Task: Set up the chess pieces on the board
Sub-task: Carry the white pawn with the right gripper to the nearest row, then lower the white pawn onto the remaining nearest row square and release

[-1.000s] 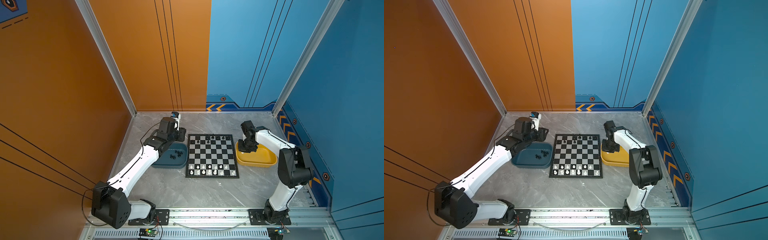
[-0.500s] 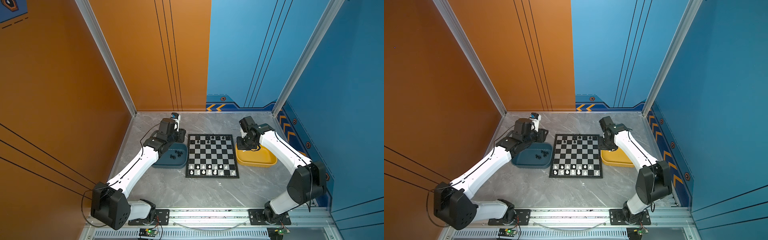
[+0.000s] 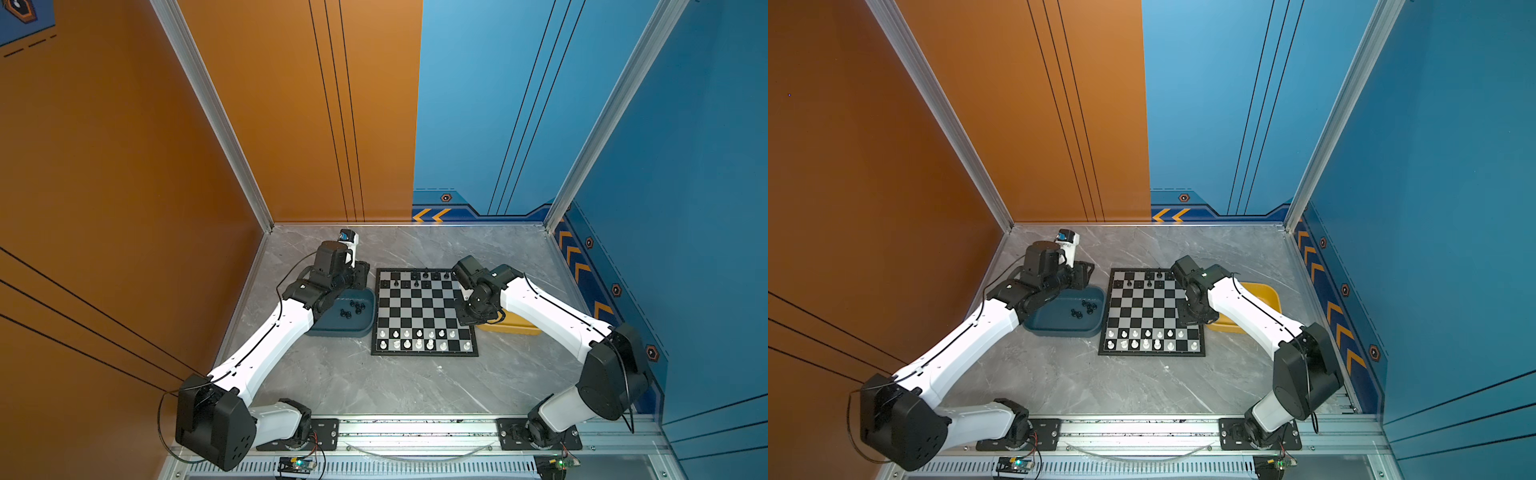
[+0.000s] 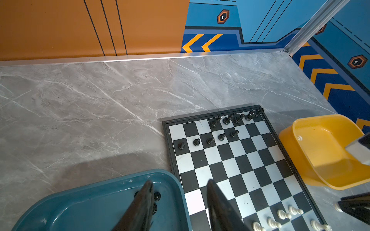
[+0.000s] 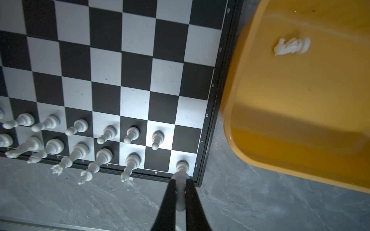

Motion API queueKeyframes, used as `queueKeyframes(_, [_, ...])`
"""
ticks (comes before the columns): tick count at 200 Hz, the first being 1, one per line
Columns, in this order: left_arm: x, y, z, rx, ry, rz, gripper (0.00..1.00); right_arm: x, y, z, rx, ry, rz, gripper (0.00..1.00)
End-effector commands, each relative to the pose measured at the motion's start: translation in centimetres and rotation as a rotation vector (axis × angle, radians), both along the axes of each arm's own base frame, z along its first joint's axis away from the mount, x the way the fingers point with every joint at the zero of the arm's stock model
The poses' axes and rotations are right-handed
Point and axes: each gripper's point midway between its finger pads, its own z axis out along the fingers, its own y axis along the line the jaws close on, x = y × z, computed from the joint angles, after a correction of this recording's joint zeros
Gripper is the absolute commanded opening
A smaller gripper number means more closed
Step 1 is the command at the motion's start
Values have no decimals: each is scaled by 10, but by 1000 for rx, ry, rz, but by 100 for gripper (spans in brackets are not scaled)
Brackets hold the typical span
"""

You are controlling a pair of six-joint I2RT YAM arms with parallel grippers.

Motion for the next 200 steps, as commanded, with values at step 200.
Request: queueKeyframes(200, [-1, 3, 7, 0, -14, 4, 46, -2, -8, -73, -101, 90, -50, 9])
